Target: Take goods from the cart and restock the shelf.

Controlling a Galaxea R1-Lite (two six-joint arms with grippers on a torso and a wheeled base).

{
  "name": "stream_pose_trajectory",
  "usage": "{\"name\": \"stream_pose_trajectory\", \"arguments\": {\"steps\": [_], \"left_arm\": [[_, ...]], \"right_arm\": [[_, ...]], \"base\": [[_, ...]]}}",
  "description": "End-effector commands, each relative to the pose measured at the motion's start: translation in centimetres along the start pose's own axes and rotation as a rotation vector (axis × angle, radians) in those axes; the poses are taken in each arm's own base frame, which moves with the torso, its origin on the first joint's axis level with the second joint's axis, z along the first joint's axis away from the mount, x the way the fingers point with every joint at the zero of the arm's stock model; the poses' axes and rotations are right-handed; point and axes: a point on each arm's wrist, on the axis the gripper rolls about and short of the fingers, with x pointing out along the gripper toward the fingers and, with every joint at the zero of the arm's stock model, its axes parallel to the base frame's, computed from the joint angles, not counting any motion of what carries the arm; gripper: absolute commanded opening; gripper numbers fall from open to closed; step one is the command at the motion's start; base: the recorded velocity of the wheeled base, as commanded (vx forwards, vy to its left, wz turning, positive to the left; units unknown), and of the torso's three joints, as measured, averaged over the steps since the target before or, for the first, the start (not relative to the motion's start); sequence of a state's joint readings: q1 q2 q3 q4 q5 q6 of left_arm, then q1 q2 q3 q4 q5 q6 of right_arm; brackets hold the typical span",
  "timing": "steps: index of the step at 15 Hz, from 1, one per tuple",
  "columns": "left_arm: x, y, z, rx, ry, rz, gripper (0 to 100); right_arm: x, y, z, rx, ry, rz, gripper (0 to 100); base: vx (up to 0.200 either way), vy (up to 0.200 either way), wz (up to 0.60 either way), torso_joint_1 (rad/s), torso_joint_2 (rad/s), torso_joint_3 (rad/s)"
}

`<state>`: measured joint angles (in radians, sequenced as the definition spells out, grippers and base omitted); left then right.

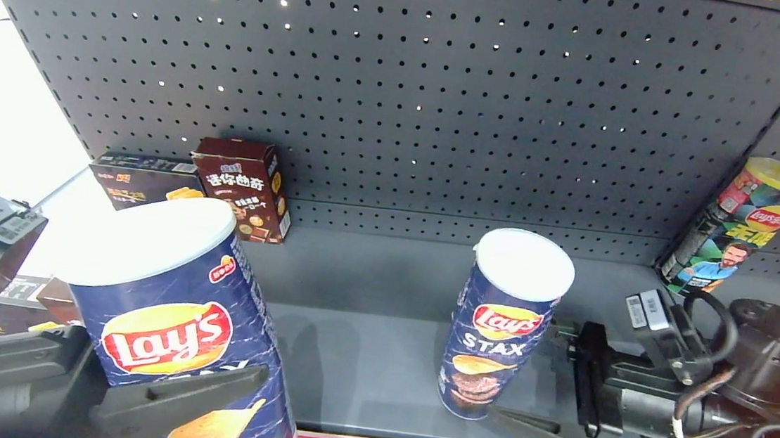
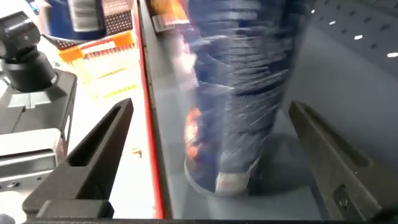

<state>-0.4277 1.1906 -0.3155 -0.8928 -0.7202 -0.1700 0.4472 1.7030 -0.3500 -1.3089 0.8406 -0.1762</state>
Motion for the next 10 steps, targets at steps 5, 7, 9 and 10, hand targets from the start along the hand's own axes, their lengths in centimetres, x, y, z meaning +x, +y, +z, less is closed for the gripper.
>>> {"name": "stream_pose_trajectory", "arguments": {"steps": [5, 7, 9, 10], "left_arm": [[0.1, 0.0, 0.1, 0.002, -0.002, -0.008, 0], [0.1, 0.0, 0.2, 0.003, -0.003, -0.008, 0], [0.1, -0.1, 0.2, 0.005, -0.005, -0.008, 0], [0.0, -0.2, 0.2, 0.008, -0.008, -0.01, 0]], "right_arm": [[-6.6, 4.8, 3.8, -0.094, -0.069, -0.094, 100], [-8.6, 6.2, 4.9, -0.093, -0.059, -0.144, 100], [-10.7, 8.6, 5.7, -0.075, -0.038, -0.219, 100], [-11.4, 9.5, 5.8, -0.072, -0.034, -0.253, 100]], "base": [[0.0, 0.0, 0.0, 0.0, 0.0, 0.0], [0.0, 0.0, 0.0, 0.0, 0.0, 0.0], [0.0, 0.0, 0.0, 0.0, 0.0, 0.0], [0.0, 0.0, 0.0, 0.0, 0.0, 0.0]]}}
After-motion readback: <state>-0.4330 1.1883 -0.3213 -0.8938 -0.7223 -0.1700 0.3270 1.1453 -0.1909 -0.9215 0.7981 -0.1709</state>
